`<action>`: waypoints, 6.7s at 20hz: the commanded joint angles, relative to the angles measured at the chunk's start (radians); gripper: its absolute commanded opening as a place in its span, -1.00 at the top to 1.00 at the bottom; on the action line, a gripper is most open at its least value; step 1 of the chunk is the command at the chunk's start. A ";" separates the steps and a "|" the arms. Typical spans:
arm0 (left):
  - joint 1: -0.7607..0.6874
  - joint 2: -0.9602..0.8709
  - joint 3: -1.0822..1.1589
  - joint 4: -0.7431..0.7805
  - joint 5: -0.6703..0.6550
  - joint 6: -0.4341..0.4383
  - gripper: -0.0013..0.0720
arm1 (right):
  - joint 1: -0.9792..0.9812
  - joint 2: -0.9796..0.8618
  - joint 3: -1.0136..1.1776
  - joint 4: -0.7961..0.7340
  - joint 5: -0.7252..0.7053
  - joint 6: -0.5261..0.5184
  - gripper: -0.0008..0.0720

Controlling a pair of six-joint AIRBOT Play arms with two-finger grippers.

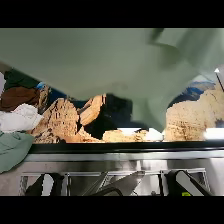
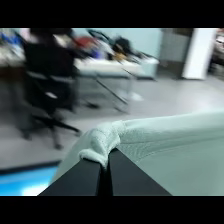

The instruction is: Fold the shirts.

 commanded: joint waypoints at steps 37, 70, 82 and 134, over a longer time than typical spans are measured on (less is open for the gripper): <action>-0.672 -1.178 -0.138 0.751 -0.003 -0.272 0.92 | 0.341 -0.938 -0.229 -0.668 0.029 0.089 0.92; -0.588 -0.758 -0.982 0.627 0.046 -0.006 0.10 | -0.035 -0.378 -0.891 -0.736 0.302 0.294 -0.20; -0.605 -0.758 -0.890 0.627 -0.003 -0.012 0.92 | 0.122 -0.364 -1.255 -0.707 0.126 0.287 -0.21; -0.581 -1.053 -0.092 0.628 -0.307 -0.264 -0.95 | 0.253 -0.775 -0.439 -0.721 0.138 0.219 -0.96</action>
